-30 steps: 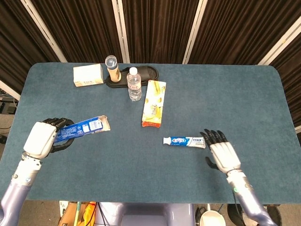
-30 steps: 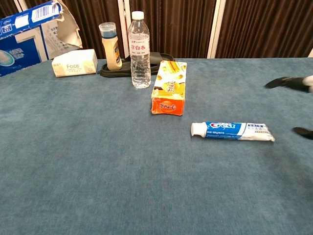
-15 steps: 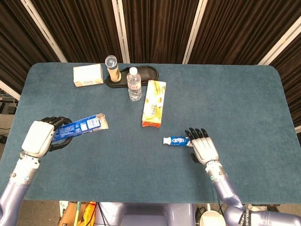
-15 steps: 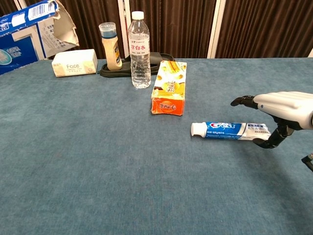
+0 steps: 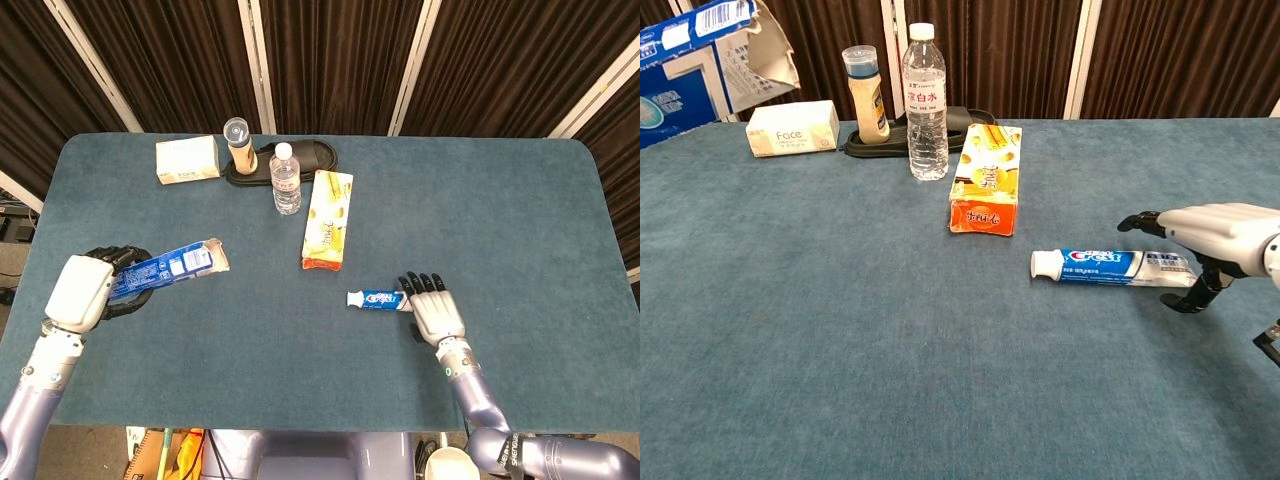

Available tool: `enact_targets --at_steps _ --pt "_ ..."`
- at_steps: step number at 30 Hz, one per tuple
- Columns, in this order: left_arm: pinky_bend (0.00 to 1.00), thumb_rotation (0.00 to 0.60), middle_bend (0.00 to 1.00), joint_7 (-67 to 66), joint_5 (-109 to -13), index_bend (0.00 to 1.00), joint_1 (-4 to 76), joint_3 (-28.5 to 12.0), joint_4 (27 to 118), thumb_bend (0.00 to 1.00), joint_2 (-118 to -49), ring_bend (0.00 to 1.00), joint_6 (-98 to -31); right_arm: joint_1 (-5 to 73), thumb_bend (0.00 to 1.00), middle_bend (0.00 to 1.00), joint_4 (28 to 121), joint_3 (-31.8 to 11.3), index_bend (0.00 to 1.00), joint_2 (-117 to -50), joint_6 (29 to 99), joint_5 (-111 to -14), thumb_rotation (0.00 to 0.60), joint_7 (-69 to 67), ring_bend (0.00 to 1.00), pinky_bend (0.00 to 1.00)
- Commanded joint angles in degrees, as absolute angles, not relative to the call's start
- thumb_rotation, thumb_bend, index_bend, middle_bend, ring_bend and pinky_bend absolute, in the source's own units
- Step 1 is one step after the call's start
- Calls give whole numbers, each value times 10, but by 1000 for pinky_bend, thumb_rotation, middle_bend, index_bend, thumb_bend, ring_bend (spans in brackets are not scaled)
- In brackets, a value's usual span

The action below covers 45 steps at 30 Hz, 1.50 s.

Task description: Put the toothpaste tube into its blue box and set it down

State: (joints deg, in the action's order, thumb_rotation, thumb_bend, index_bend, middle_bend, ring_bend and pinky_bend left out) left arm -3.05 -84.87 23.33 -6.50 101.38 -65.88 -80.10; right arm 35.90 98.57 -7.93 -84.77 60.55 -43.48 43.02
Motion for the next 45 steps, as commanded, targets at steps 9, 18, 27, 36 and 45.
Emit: enact_targets --at_steps 9,18,27,36,45 --pt "528 600 543 -26 -851 405 230 -71 1012 375 -660 490 -800 371 397 305 941 -83 240 -877 616 -431 600 408 221 212" --pt "528 600 544 -21 -850 405 229 -75 1013 375 -659 490 -797 370 397 499 923 -72 449 -888 621 -430 600 400 422 417" --pt "528 600 545 -21 -849 405 227 -76 1012 374 -660 490 -792 353 487 819 909 -61 830 -901 649 -502 600 354 772 745" --pt "528 600 550 -14 -846 408 232 -77 1005 375 -667 493 -779 323 561 829 959 -49 853 -837 678 -606 600 273 774 745" --pt "528 600 551 34 -843 413 280 -100 963 375 -699 496 -723 311 563 829 988 -64 853 -687 716 -774 600 138 774 745"
